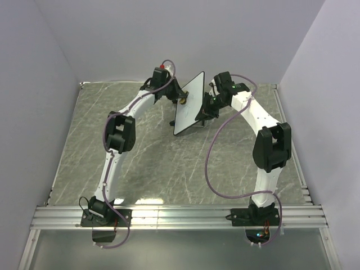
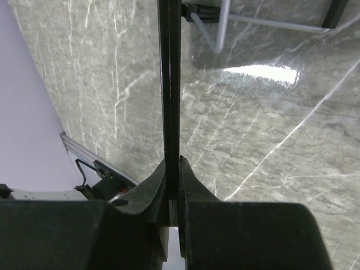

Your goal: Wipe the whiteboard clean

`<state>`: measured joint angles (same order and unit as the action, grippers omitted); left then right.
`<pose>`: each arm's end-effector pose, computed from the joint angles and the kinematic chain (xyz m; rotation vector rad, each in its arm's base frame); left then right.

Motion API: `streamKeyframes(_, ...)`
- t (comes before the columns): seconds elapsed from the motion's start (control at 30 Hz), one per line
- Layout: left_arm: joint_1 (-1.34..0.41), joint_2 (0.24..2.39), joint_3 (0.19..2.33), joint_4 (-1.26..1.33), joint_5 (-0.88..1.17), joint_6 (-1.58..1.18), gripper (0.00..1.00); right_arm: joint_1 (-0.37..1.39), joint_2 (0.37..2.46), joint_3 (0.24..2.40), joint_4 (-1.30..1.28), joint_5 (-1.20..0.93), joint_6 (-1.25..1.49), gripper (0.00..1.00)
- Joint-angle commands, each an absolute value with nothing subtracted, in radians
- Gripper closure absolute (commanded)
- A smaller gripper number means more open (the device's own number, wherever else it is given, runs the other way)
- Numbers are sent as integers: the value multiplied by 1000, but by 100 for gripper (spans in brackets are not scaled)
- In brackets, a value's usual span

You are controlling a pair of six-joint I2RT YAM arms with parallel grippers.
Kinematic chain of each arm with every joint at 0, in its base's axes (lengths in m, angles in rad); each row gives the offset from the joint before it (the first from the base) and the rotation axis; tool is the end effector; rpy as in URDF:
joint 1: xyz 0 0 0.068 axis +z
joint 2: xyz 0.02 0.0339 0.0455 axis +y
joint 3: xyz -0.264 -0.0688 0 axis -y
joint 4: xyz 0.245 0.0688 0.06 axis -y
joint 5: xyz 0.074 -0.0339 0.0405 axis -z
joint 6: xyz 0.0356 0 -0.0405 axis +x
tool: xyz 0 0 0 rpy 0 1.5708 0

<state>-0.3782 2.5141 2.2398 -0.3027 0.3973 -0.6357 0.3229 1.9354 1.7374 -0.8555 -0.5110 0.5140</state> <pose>0.5296 -0.2252 0.2016 -0.0455 2.2732 -0.9929 0.3910 0.1492 0.2795 0.0724 2.7281 0.9425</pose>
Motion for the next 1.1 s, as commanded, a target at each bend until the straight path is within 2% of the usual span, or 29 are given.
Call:
streamKeyframes(0.0,-517,2434,2240,-223,638,-689,100,402,2017,1678,-899,-594,431,100)
streamKeyframes(0.4,-534,2436,2264,-368,656,-565,100,402,2006,1652,-885,-594,433,100)
streamKeyframes(0.57,-534,2366,2148,-364,683,-532,100,403,2002,1660,-893,-586,431,100)
streamKeyframes(0.63,-534,2329,2082,-336,626,-548,100,402,2000,1657,-887,-591,434,100)
streamKeyframes(0.7,-534,2376,2114,-382,569,-549,100,402,2002,1654,-879,-600,440,100)
streamKeyframes(0.83,-526,2537,2362,-512,437,-540,100,406,2000,1663,-899,-617,427,100)
streamKeyframes(1.07,-485,2635,2393,-453,382,-545,100,410,1965,1615,-905,-644,413,100)
